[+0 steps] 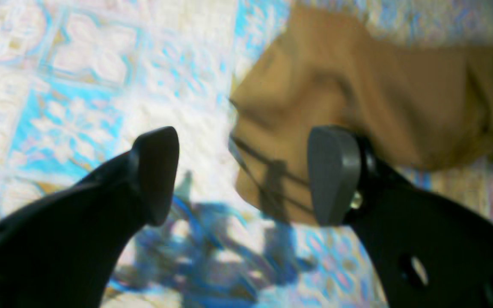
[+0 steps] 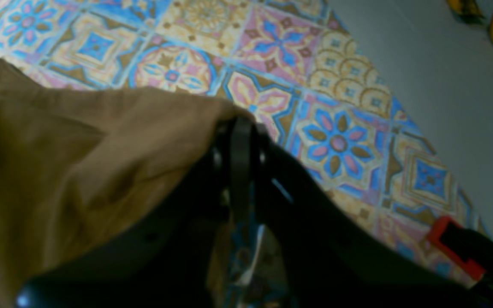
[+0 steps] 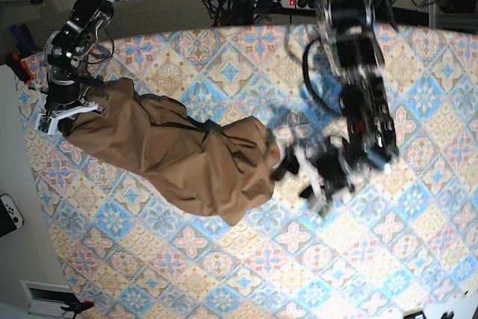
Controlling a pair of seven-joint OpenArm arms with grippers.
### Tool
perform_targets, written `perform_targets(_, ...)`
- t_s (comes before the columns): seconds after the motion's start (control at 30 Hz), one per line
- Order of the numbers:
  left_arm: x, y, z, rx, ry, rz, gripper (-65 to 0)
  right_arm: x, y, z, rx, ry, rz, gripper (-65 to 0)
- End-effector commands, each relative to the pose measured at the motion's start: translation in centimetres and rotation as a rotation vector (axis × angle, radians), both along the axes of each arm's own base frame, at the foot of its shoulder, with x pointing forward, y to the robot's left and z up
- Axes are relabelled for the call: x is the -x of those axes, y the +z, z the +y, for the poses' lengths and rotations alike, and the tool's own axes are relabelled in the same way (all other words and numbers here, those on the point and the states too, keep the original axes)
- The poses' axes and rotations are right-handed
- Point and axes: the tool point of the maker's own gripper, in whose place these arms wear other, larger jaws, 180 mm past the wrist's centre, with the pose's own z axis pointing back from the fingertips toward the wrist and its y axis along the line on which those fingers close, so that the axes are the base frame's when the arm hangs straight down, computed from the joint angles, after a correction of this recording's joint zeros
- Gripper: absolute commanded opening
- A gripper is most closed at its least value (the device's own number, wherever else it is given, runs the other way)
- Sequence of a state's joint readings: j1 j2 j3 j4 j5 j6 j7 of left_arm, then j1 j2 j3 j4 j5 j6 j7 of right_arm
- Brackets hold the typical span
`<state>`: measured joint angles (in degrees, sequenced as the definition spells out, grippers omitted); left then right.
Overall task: Layout the t-shirt on the table in an organized manner, then fold the t-shirt properly
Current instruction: 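Grasp the bunched shirt with the left gripper near its middle, then pull the shirt away from the right gripper to stretch it out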
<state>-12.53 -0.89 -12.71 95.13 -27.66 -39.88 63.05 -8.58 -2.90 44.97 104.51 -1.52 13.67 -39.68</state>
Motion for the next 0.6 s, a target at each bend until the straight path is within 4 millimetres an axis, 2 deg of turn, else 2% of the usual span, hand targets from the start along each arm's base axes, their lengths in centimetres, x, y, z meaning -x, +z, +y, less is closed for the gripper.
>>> perform_targets(0.0,0.0,2.4,-0.7,0.022,-0.013,-0.085,-21.8,-0.6,1.7,-0.5,0.029,0.001,-0.056,-65.0)
perform_targets(0.1,3.1,0.3,-1.6,0.008,-0.046,-0.035,-21.8,-0.7,1.8,-0.5,0.03,0.001,-0.057,-65.0)
perform_targets(0.17,4.3,-2.4,-1.8,-0.034,-0.068,0.038,-21.7,-0.7,1.8,-0.5,0.03,0.001,-0.057,-65.0)
perform_targets(0.3,6.0,-7.3,-3.7,-0.133,-0.162,0.168,-21.4,-0.7,1.8,-0.5,0.03,0.002,-0.057,-65.0)
perform_targets(0.47,6.5,-9.9,-7.2,-0.134,-0.25,0.174,-21.6,-0.7,1.8,-0.5,0.03,0.002,-0.057,-65.0)
perform_targets(0.57,6.1,-10.3,-8.9,-0.096,-0.283,0.164,-21.9,-0.7,1.8,-0.5,0.03,0.002,-0.057,-65.0)
